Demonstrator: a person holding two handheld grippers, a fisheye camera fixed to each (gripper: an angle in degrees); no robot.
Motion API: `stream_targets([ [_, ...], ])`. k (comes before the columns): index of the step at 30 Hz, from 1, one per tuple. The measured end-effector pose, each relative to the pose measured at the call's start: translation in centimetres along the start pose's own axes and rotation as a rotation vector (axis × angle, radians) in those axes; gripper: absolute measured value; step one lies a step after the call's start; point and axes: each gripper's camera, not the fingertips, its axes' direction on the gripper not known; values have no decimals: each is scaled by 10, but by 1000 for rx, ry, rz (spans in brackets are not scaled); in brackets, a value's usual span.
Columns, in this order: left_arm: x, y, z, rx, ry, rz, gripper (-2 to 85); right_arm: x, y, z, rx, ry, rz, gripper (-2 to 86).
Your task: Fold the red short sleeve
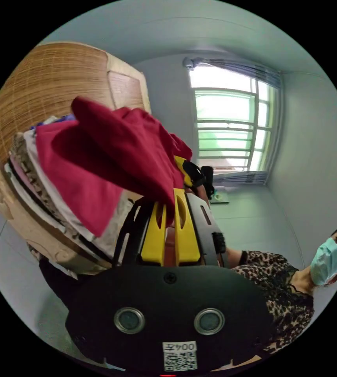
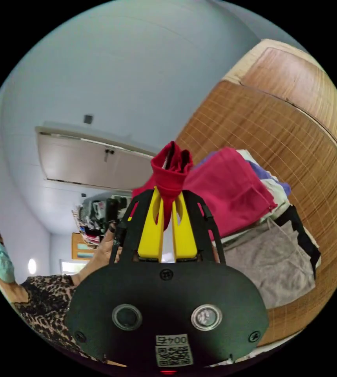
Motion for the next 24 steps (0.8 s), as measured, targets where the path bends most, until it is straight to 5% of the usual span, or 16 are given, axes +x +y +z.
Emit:
stream_targets([
  [7, -184, 8, 37, 0, 114, -377, 44, 144, -6, 75, -158, 113, 301, 39],
  [16, -152, 1, 18, -25, 2, -178, 49, 111, -29, 60, -147, 235, 56, 39],
  [19, -168, 14, 24, -79, -20, -239, 53, 137, -19, 72, -199, 299, 155, 39],
  [24, -170, 53, -7, 10, 118, -191, 76, 169, -3, 64, -90, 62, 321, 39],
])
